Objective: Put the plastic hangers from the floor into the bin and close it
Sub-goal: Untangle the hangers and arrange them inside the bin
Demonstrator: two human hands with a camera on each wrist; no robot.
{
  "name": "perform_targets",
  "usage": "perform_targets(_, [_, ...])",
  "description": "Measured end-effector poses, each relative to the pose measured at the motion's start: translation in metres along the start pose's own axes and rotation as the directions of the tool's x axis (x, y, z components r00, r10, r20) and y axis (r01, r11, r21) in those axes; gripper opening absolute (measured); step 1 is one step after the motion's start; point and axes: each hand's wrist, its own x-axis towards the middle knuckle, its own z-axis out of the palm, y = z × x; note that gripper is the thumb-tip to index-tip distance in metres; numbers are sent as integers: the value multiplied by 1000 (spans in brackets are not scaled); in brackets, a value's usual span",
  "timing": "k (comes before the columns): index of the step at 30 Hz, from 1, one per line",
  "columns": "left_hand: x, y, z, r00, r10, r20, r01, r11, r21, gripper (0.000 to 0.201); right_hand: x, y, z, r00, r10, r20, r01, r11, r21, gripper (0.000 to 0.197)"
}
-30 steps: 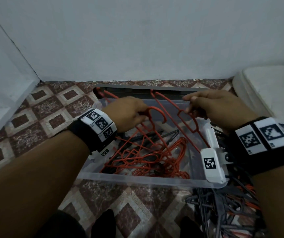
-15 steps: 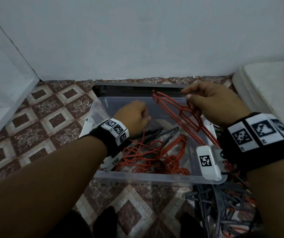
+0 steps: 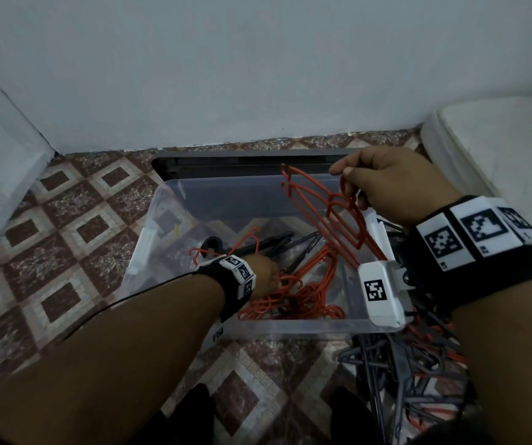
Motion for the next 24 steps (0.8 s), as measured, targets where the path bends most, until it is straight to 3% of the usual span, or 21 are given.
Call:
perform_targets(2, [-6, 3, -19, 998, 23, -60, -29, 994, -108, 39, -1, -1, -1, 1000, -1, -10, 1, 1000, 12, 23])
perform_targets(4, [-15, 3, -46, 976, 11, -217, -37, 993, -114, 44, -1, -1, -4, 999, -2, -33, 3, 1000, 24, 24])
perform_targets(7, [-33, -4, -87, 902, 3, -432, -57, 992, -113, 34, 0, 1, -7, 997, -6, -77, 7, 1000, 22, 27])
perform_targets(11, [-65, -15, -125, 787, 48, -615, -129, 988, -87, 21, 2, 1, -7, 991, -8, -131, 11, 1000, 28, 26])
perform_targets(18, [-108, -14, -160, 660, 110, -743, -249, 965, -78, 17, 0, -10, 4, 990, -96, -105, 102, 993, 52, 10])
perform_targets(21, [-117, -5, -167, 596, 129, -792, -317, 945, -85, 18, -3, -18, 11, 983, -176, -44, 179, 982, 61, 21])
perform_targets(24, [-120, 8, -169, 581, 187, -792, -361, 931, -45, 18, -7, -28, 24, 965, -263, -19, 263, 965, 2, 23])
